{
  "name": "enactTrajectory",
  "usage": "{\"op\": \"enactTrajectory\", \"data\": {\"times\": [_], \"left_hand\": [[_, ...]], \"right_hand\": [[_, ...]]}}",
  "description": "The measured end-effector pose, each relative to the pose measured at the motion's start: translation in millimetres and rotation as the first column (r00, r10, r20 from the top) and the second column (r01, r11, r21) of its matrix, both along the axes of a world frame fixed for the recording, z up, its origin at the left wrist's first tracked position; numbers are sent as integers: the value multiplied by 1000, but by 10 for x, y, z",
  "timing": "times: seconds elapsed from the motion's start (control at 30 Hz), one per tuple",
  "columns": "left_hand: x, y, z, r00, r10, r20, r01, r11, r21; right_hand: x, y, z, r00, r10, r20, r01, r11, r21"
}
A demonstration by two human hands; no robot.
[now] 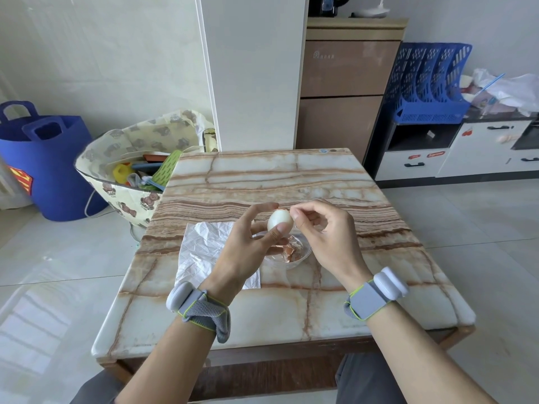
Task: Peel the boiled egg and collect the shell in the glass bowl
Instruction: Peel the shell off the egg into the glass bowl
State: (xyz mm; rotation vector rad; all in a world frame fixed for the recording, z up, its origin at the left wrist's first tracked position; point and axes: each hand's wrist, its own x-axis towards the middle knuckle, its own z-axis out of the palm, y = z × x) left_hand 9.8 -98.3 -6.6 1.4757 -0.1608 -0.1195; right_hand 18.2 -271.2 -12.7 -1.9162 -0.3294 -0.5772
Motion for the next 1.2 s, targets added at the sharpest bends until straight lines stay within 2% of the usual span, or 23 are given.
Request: {"op": "enactTrajectory", "data": {"times": [0.23,0.43,0.57,0.97,1.2], "left_hand": [[1,4,21,999,-8,36,5,997,79],[-7,-9,46,996,51,72,-60,991,122],[-25,-11,57,996,55,69,-63,991,114],[-30,9,43,999,39,23,-40,998,54],[-34,-5,50,999,39,17,-39,998,38]], "right_hand": [[12,-6,0,1000,2,16,-2,1000,-21],[-21,29,6,985,-40,170,70,981,-180],[-8,30,-7,969,-72,236,127,966,-226],[21,-17,-59,988,-121,95,131,986,-104],[35,-27,-83,996,-87,11,88,990,-107]]}}
